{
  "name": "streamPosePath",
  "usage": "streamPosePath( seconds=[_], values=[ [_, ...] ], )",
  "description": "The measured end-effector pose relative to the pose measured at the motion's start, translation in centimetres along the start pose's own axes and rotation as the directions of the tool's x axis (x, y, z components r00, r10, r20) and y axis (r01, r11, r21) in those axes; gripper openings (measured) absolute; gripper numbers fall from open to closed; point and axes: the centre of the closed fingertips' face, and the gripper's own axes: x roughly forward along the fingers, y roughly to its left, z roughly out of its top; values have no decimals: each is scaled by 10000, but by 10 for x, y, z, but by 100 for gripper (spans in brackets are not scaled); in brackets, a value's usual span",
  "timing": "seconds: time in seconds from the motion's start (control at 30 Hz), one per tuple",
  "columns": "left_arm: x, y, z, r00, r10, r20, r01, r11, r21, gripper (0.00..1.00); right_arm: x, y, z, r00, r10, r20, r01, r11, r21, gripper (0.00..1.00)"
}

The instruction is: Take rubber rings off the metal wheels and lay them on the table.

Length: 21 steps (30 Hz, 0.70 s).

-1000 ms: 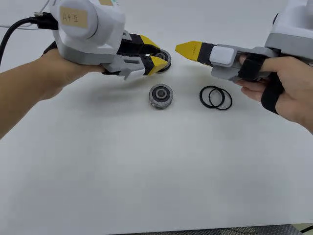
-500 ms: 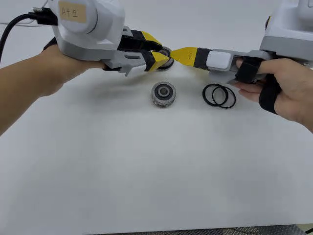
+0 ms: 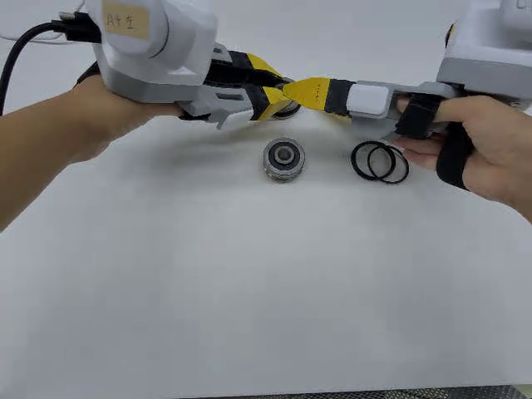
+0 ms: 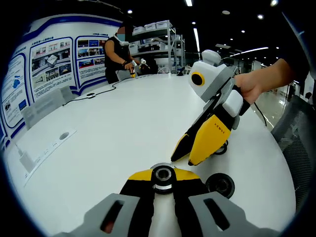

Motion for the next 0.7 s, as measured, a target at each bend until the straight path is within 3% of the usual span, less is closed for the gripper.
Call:
streamPosePath(
  seconds=[0.5, 0.7],
  values=[
    [0, 1, 0, 10000, -25, -6, 25, 9999, 126, 14, 9, 8, -3, 9995, 309, -58, -306, 9983, 502, 46],
    [1, 1, 0, 10000, -24, 1, 23, 9999, 133, 14, 7, 12, -3, 9990, 438, -29, -435, 9966, 705, 42]
  ],
)
